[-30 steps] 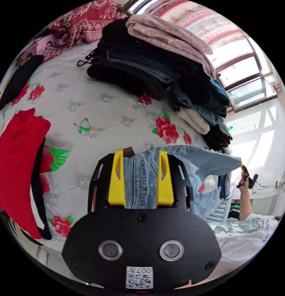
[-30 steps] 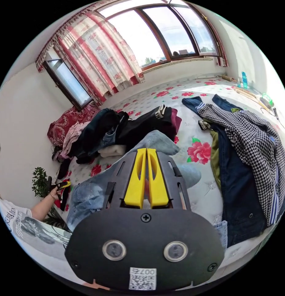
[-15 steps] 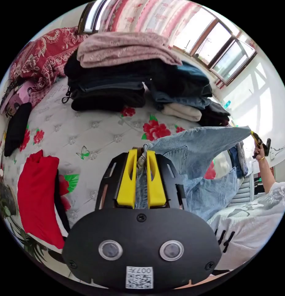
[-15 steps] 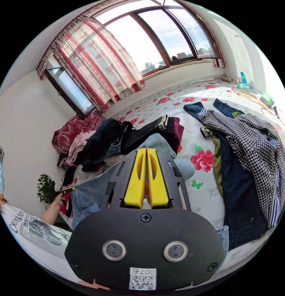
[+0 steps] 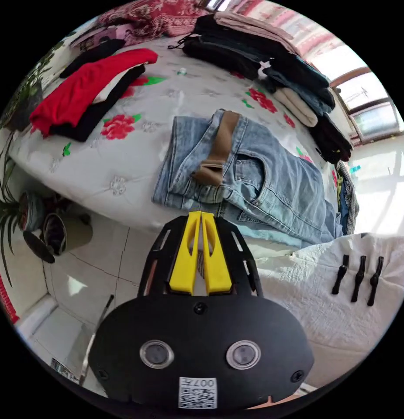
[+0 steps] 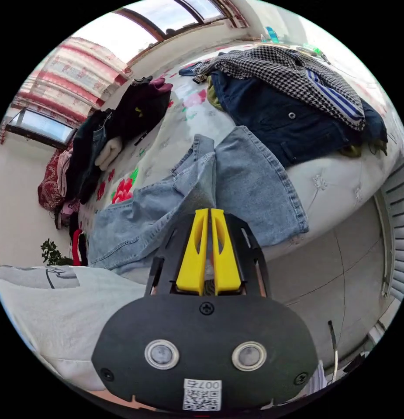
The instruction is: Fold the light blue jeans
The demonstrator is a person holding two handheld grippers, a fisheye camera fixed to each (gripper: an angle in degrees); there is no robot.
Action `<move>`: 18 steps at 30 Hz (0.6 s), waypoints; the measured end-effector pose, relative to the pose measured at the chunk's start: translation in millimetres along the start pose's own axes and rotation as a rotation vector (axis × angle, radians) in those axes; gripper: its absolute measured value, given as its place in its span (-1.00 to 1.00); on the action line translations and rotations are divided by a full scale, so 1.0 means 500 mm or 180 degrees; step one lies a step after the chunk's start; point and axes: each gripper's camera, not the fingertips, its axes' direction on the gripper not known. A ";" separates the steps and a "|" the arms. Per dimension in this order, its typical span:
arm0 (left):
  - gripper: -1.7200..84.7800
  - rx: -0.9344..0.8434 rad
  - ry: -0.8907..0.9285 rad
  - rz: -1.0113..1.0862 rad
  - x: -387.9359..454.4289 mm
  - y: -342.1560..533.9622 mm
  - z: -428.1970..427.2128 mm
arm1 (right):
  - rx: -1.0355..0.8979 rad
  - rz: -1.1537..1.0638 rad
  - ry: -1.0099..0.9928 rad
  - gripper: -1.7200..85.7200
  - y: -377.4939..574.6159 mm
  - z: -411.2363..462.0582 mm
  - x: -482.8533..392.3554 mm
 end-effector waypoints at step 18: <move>-0.81 0.0324 0.0761 -0.1022 -0.075 -0.138 0.032 | -0.0056 -0.0082 0.0365 -0.90 -0.189 0.102 -0.100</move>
